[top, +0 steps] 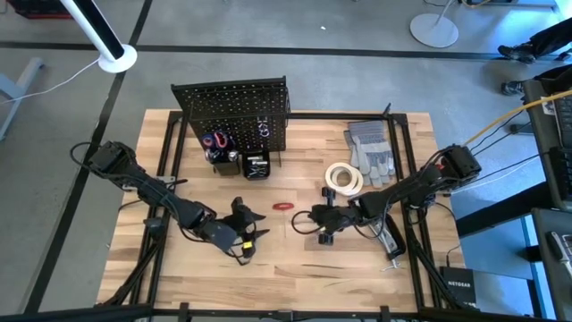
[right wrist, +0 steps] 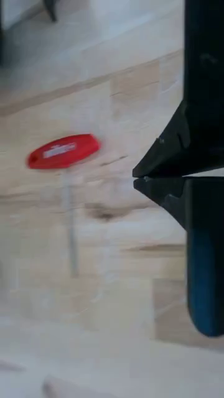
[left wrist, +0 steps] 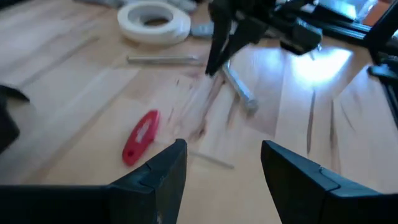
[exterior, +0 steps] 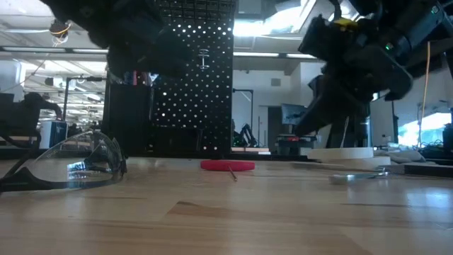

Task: Hang tools onto peg board
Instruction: Put the fork tube into the left pegboard organizer bin

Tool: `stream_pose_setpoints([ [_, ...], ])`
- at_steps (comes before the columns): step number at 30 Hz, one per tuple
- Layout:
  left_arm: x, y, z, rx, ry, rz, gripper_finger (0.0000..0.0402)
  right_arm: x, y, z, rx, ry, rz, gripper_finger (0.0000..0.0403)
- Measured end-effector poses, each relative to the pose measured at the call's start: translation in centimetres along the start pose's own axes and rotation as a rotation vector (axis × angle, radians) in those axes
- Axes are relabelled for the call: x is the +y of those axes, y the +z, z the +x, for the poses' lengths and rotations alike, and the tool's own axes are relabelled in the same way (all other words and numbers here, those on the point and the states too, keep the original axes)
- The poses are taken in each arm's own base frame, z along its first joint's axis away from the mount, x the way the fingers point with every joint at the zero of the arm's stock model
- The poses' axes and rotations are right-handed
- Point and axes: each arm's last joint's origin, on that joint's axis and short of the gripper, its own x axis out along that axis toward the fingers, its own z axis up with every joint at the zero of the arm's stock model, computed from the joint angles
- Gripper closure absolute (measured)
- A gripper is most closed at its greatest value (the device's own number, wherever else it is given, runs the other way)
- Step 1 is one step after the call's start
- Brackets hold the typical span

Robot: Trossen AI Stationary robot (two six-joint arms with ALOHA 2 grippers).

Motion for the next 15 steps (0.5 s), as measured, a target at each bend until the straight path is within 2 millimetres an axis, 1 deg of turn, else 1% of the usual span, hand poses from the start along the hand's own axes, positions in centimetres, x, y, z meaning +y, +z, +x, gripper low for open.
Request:
stream_pose_setpoints([
  [4, 0.3, 0.7, 0.5, -0.031, 0.006, 0.013, 0.0208, 0.1, 0.2, 0.2, -0.044, 0.011, 0.001, 0.0403],
  [6, 0.6, 0.7, 0.6, -0.028, 0.016, 0.012, 0.0208, 0.0, -0.1, 0.2, -0.011, -0.005, 0.028, 0.0400],
  [8, 0.7, 0.7, 0.7, -0.018, 0.011, 0.017, 0.0208, -0.1, -0.4, 0.0, 0.020, -0.015, 0.091, 0.0392],
  [12, 0.8, 0.8, 0.9, -0.005, -0.002, 0.013, 0.0208, -1.1, 0.0, -0.8, 0.127, -0.070, 0.309, 0.0360],
  [15, 1.0, 0.8, 1.1, 0.010, -0.003, -0.002, 0.0208, -2.2, 0.2, -1.3, 0.249, -0.101, 0.409, 0.0322],
])
